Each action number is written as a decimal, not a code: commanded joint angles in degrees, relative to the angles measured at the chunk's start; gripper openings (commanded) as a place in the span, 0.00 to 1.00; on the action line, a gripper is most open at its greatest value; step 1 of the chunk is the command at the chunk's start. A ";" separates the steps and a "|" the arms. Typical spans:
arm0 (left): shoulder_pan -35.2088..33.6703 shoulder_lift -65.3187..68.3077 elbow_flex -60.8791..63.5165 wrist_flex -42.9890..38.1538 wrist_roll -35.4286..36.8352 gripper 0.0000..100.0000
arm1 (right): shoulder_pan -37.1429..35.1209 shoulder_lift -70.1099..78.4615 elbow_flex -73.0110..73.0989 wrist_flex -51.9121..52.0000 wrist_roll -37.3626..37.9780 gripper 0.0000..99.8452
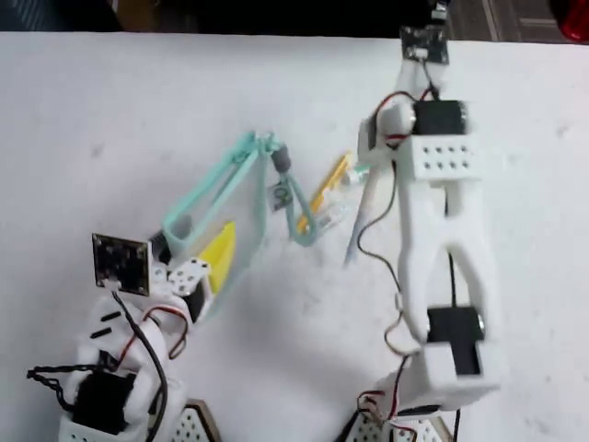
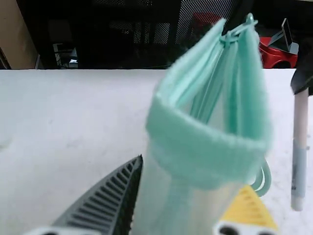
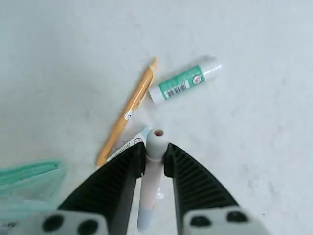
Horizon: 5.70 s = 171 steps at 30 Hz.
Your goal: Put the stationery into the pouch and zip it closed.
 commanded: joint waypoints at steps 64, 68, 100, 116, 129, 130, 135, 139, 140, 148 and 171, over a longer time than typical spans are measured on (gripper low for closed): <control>0.66 -0.40 -0.62 -0.62 0.44 0.23 | -44.18 -29.05 -3.34 -12.88 8.62 0.21; 0.66 -0.40 -0.62 -0.62 0.44 0.23 | -37.58 -28.79 -3.34 -13.23 8.62 0.21; 0.66 -0.40 -0.35 -0.62 0.53 0.23 | -3.56 40.13 -12.84 -29.41 -11.34 0.21; 0.66 -0.40 -0.35 -0.62 0.44 0.23 | -4.00 59.30 -37.54 -9.01 -10.99 0.14; 0.66 -0.40 -0.35 -0.62 0.44 0.23 | -3.56 60.88 -41.49 -5.05 -10.90 0.02; 0.66 -0.40 -0.35 -0.62 0.53 0.23 | -3.56 60.88 -41.49 -4.70 -10.90 0.02; 0.66 -0.40 -0.44 -0.44 0.70 0.23 | -3.47 60.79 -41.49 -4.35 -10.90 0.02; 0.66 -0.40 -0.53 -0.35 0.70 0.23 | -3.47 57.80 -41.58 -2.42 -10.90 0.02; 0.66 -0.40 -0.53 -0.35 0.70 0.23 | -3.47 56.13 -41.58 -1.27 -10.90 0.02; 0.66 -0.40 -0.53 -0.35 0.70 0.23 | -4.00 38.46 -41.58 6.90 -10.90 0.02; 0.75 -0.40 -0.53 -0.26 0.70 0.23 | -14.64 -16.66 -40.88 10.77 -0.35 0.02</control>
